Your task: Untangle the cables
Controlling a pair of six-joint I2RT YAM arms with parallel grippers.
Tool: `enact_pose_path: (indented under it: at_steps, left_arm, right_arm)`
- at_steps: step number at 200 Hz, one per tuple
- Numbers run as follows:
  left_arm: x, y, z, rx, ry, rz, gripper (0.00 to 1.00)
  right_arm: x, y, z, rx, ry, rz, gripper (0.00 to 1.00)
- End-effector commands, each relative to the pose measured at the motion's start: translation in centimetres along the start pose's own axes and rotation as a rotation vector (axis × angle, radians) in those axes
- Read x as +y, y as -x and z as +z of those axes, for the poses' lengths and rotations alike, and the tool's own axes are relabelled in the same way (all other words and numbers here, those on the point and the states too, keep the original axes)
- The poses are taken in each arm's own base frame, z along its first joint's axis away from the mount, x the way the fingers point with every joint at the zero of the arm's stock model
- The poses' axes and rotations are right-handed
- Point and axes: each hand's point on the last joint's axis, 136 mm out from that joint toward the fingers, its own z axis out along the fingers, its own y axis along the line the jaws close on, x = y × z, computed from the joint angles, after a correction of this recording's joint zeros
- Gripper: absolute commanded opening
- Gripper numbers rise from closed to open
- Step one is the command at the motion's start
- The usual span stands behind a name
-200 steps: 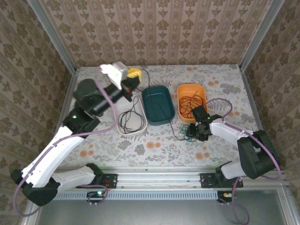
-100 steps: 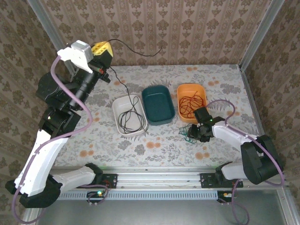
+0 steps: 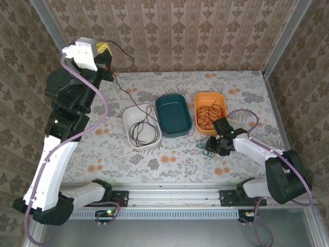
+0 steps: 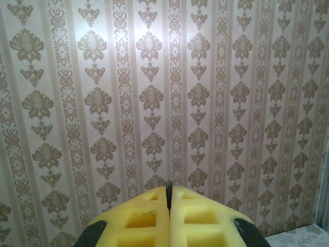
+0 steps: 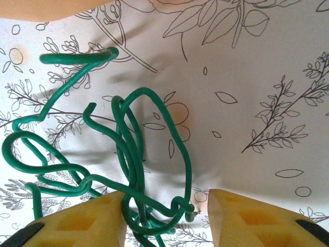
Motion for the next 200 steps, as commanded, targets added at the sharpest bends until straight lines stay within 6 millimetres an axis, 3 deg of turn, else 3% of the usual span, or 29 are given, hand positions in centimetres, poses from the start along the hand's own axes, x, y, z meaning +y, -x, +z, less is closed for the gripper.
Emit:
enact_pose_path:
  at_steps: [1,40,90,135,164,200]
  left_arm:
    - [0.3,4.7,-0.7,-0.129,-0.027,-0.051,0.0]
    - [1.4,7.2,-1.0,-0.19,-0.009,-0.092,0.0]
    - [2.9,8.9,-1.5,-0.241,0.015,-0.12,0.0]
    - [2.9,11.7,-2.5,-0.322,-0.009,-0.117,0.0]
    - [2.5,11.4,-2.0,-0.309,-0.042,-0.141,0.0]
    - [2.6,8.3,-0.4,-0.229,-0.049,-0.166,0.0]
  right_arm:
    - [-0.1,-0.2,-0.1,0.001,0.005,-0.001,0.46]
    - [-0.2,-0.1,-0.1,0.0,0.001,-0.001,0.46]
    - [0.1,0.1,-0.1,0.001,0.006,-0.001,0.46]
    - [0.4,0.2,0.1,0.011,0.012,-0.001,0.45]
    - [0.5,0.2,0.2,0.01,0.015,-0.001,0.45]
    - [0.5,0.1,0.2,0.013,0.018,-0.005,0.45]
